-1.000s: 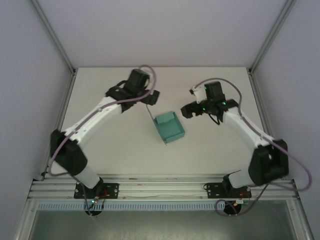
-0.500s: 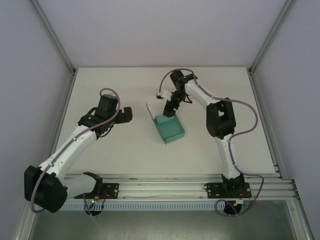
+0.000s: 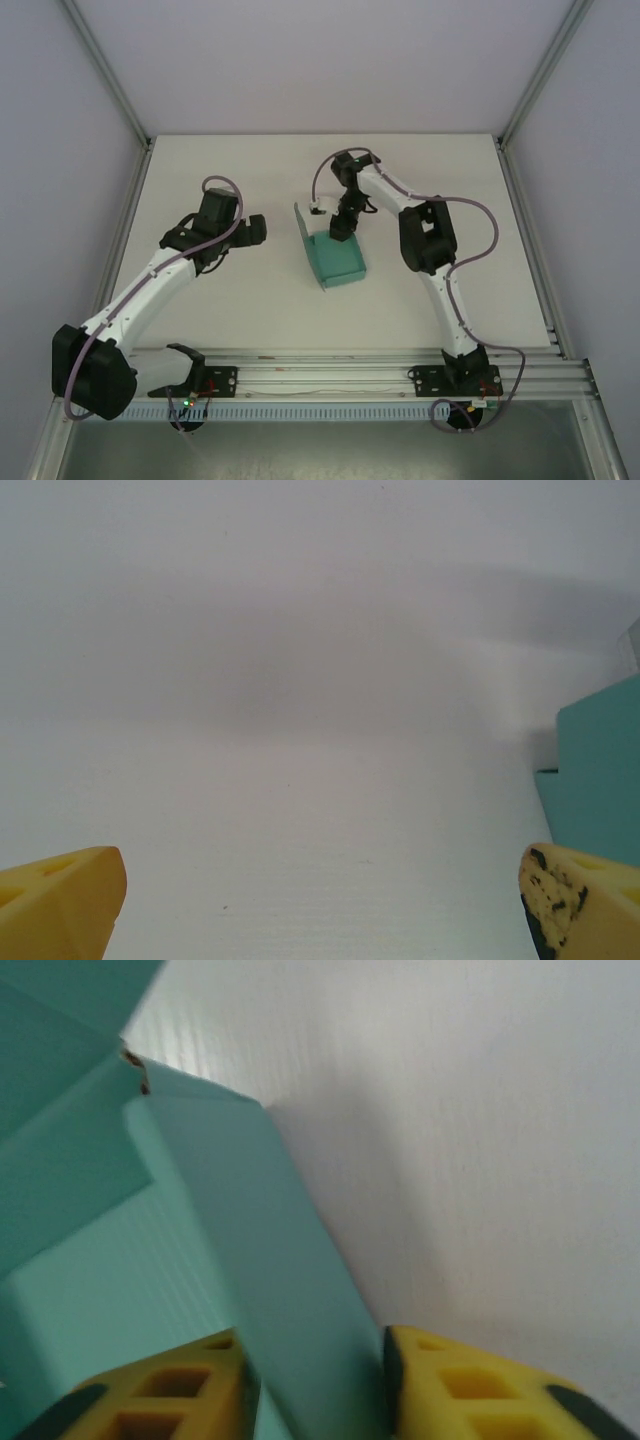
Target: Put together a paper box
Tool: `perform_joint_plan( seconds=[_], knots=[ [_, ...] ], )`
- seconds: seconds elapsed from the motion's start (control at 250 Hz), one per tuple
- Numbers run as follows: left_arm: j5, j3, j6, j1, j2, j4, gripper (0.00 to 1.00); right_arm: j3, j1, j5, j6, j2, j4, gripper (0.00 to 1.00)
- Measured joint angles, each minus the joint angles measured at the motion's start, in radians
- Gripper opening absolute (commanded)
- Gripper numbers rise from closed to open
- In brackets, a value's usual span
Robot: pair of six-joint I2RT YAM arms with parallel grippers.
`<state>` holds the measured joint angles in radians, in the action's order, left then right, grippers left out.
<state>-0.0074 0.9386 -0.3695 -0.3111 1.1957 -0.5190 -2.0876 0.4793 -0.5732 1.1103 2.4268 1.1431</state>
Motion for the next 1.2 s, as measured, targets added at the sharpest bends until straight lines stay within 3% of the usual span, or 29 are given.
perform_joint_plan(
  seconds=[0.248,0.416,0.608,0.811,0.927,1.199],
  knots=[
    [0.000,0.000,0.000,0.005,0.013,0.000,1.00,0.230,0.025,0.106,-0.128,-0.136,-0.229,0.00],
    [-0.014,0.000,-0.013,0.006,0.013,0.000,1.00,0.407,0.051,0.232,-0.353,-0.243,-0.414,0.00],
    [-0.034,0.000,-0.052,0.027,0.011,0.001,1.00,0.605,0.055,0.436,-0.729,-0.363,-0.585,0.00],
    [-0.021,0.000,-0.069,0.052,0.012,0.002,1.00,0.655,0.087,0.613,-1.027,-0.397,-0.550,0.00],
    [-0.006,0.000,-0.072,0.052,0.027,0.014,1.00,0.614,0.114,0.712,-1.170,-0.372,-0.439,0.00],
    [0.027,0.000,-0.072,0.052,0.069,0.016,1.00,0.468,0.140,0.846,-1.345,-0.249,-0.257,0.00]
  ],
)
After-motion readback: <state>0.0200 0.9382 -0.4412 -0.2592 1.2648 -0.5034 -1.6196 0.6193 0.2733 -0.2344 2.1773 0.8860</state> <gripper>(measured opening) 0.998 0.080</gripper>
